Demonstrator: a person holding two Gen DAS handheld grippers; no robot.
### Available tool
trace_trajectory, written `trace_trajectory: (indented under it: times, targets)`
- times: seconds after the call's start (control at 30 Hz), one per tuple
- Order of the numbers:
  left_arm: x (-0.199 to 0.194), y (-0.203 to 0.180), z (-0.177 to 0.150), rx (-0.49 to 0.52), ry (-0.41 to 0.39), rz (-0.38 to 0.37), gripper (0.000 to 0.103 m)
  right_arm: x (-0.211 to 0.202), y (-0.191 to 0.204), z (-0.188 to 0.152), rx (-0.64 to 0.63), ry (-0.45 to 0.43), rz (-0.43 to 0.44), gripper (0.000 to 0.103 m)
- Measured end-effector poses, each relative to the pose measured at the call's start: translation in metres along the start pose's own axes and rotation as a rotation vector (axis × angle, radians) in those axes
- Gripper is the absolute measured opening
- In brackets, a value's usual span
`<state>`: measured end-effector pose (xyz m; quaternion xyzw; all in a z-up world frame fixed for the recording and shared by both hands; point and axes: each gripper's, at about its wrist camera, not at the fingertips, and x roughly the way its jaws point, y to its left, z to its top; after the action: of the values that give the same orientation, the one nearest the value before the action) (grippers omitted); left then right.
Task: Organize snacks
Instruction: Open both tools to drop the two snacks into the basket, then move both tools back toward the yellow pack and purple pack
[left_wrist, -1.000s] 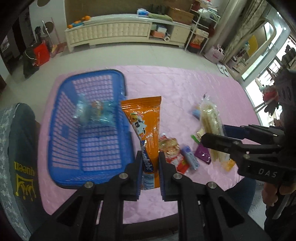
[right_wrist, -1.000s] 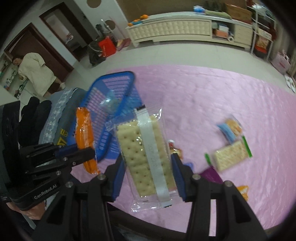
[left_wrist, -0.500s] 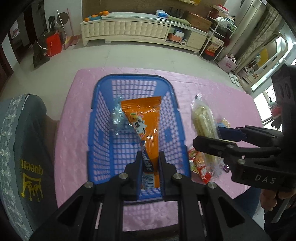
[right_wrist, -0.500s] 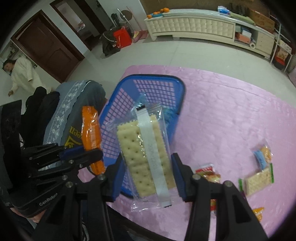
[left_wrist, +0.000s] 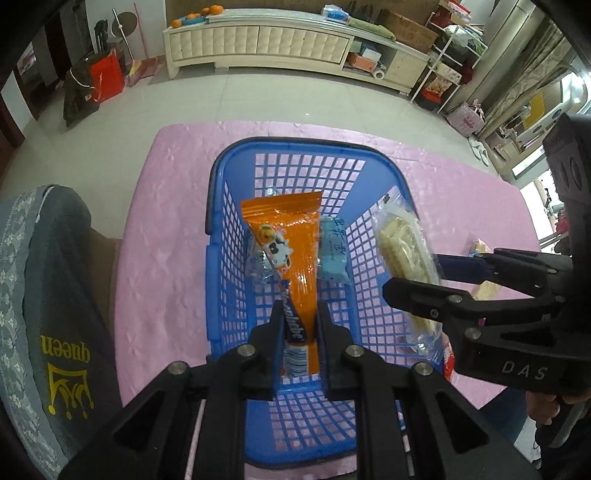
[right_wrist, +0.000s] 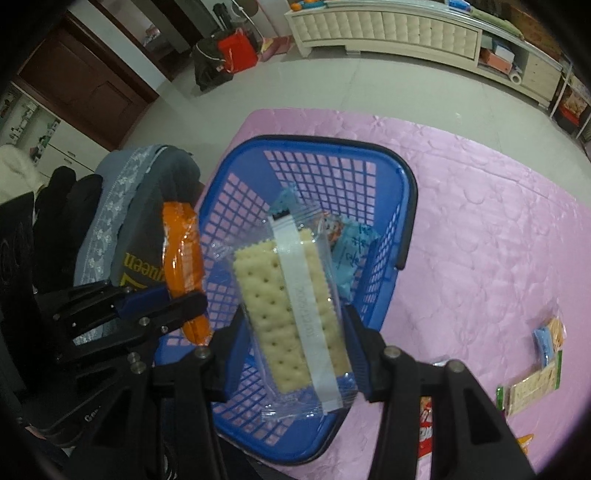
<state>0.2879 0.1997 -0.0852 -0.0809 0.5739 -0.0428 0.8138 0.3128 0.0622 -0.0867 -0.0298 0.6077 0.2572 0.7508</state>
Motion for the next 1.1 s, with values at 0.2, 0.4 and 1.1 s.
trace_trajectory:
  times: [0.2, 0.4, 1.1]
  targets:
    - [0.009, 0.002, 0.004, 0.002, 0.01, -0.001, 0.021, 0.004, -0.001, 0.002, -0.01, 0.015, -0.032, 0.066]
    - [0.005, 0.011, 0.002, -0.032, 0.007, -0.015, 0.042, -0.01, -0.011, 0.0, -0.007, -0.027, -0.081, 0.085]
    - [-0.022, -0.066, -0.021, 0.058, -0.018, -0.032, 0.047, -0.08, -0.07, -0.056, 0.066, -0.09, -0.1, 0.085]
